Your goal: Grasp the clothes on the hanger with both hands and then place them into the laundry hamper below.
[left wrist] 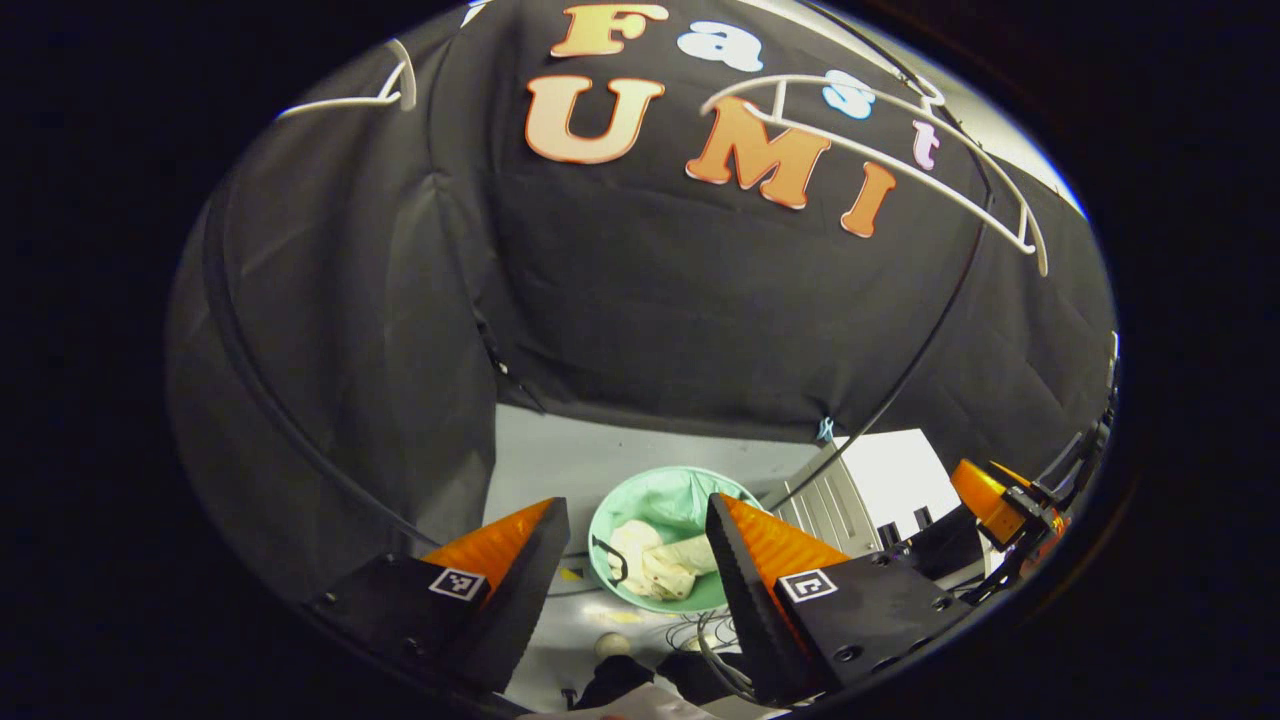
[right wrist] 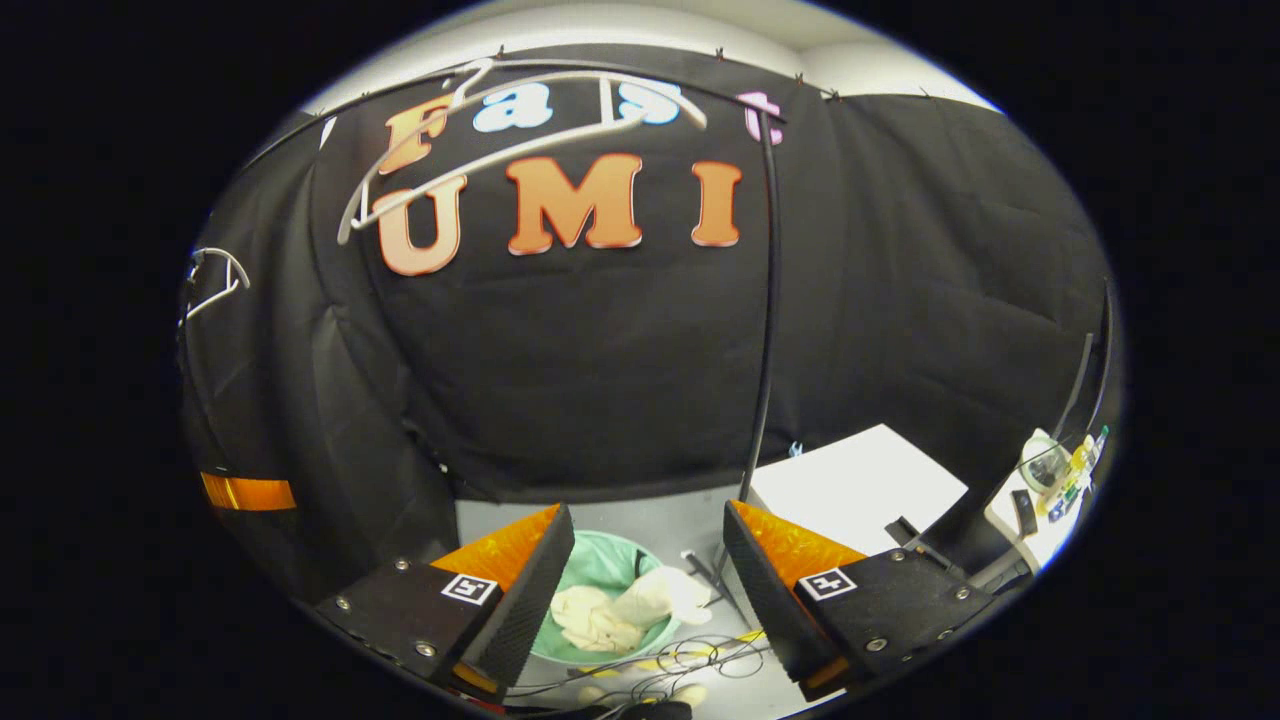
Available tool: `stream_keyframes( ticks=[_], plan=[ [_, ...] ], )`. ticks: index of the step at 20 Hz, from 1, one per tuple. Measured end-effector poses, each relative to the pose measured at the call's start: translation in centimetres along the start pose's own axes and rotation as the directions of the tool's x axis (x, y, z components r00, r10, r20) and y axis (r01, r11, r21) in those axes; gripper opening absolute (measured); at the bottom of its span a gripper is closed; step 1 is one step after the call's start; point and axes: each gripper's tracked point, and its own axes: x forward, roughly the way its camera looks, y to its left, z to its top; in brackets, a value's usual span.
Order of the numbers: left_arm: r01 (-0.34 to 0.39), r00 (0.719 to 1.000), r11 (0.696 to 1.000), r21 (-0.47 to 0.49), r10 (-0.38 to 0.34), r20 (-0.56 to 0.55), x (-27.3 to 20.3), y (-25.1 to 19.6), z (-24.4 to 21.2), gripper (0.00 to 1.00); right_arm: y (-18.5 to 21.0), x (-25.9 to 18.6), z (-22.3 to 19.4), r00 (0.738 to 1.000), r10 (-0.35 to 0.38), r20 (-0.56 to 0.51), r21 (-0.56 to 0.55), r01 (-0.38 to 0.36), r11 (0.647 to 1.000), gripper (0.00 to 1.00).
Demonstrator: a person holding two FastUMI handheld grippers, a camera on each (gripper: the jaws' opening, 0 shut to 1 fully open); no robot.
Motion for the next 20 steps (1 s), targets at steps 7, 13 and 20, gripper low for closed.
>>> stream_keyframes(
  ticks=[7,13,20],
  plan=[
    [0.036,0.982,0.999,0.018,-0.039,0.183,-4.4,-1.2,6.1,0.91,0.4,-3.5,6.4,0.99,0.015,0.143,0.038,-0.021,0.999,0.93],
    [0.039,0.938,0.999,0.02,-0.043,0.343,-6.2,-1.3,10.6,0.9,0.5,-5.3,10.4,0.967,0.012,0.255,0.005,-0.014,1.0,0.94],
    [0.027,0.907,0.998,0.062,-0.051,0.419,-7.0,-1.8,12.4,0.9,0.8,-5.7,11.6,0.956,0.01,0.294,-0.007,-0.008,1.0,0.94]
  ],
)
